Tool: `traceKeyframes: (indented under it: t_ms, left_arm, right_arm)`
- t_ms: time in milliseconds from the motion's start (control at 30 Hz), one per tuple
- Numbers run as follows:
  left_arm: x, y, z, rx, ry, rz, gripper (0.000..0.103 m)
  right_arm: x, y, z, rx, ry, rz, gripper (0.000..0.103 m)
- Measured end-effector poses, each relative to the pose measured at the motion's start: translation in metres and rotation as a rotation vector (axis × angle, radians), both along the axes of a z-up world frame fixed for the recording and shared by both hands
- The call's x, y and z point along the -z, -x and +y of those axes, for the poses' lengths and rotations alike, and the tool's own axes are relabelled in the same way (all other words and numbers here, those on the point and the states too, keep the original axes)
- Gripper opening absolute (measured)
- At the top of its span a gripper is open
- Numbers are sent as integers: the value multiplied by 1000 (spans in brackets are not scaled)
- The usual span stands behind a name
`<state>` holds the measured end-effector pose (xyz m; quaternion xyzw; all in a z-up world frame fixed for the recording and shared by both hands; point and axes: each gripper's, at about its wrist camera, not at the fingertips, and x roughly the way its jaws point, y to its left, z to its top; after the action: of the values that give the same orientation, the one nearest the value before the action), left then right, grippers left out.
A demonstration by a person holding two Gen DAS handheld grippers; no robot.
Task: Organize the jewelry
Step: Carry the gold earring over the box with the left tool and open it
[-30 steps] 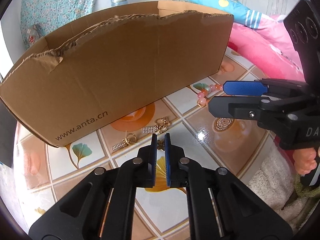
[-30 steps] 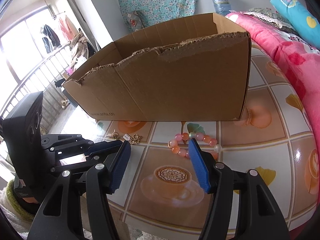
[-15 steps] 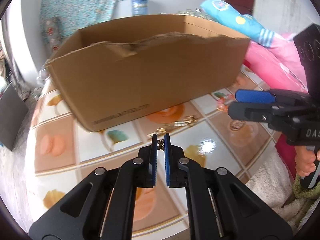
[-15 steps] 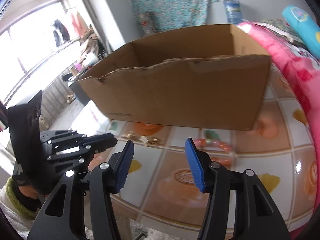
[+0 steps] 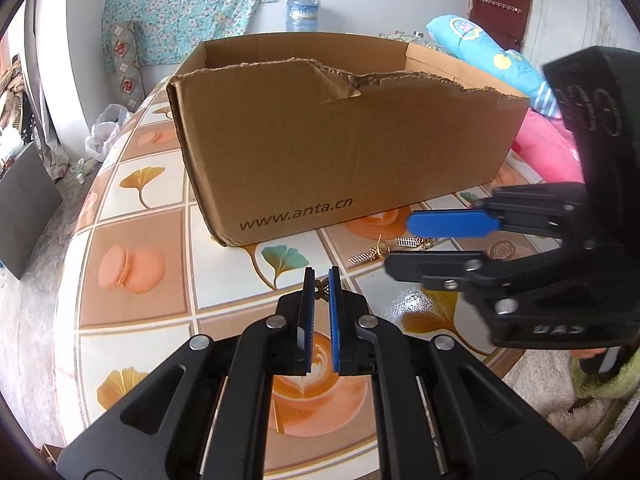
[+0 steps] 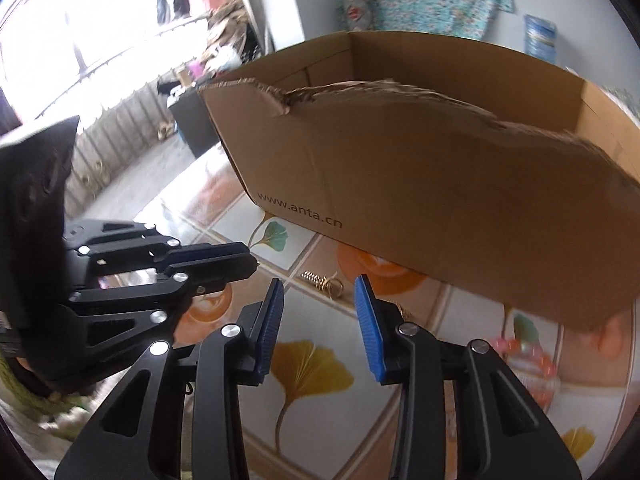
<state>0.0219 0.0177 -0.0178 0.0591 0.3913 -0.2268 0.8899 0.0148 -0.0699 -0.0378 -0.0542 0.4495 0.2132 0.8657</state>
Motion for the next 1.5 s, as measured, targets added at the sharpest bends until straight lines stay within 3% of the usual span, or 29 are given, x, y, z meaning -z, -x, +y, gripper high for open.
traceKeyframes:
  t_ms: [133,300,500,633,833,1000,1233,1400,1500]
  left_arm:
    - [0,-1,5,-4,18,-4,6]
    - [1,-2,7,-5,32,-6,6]
    - [3,-2,7,-1,41,-8,6]
    - [4,-2,8,1,48,-7,6]
    - [5,0,8,2,55,-12,6]
    - [5,-2,11,0,64,-10,6]
    - [-1,1,12,1,74,-33,6]
    - [-29,15,16,2,102,-94,6]
    - [-61,24,18,23,146,-159,6]
  right_arm:
    - [4,-10,12,-57,69,2,35]
    - [9,-15,18,-88,117,25,26]
    - [6,-12,14,-72,128,33,23]
    - [5,-10,11,-67,126,39,13]
    - [3,-11,5,-41,122,50,13]
    - [-13,-12,-8,-20,81,47,13]
    - [-49,-3,-31,-10,-51,16,13]
    - [-87,6,-34,-31,-115,-59,13]
    - [-117,10,-36,-45,-158,-136,13]
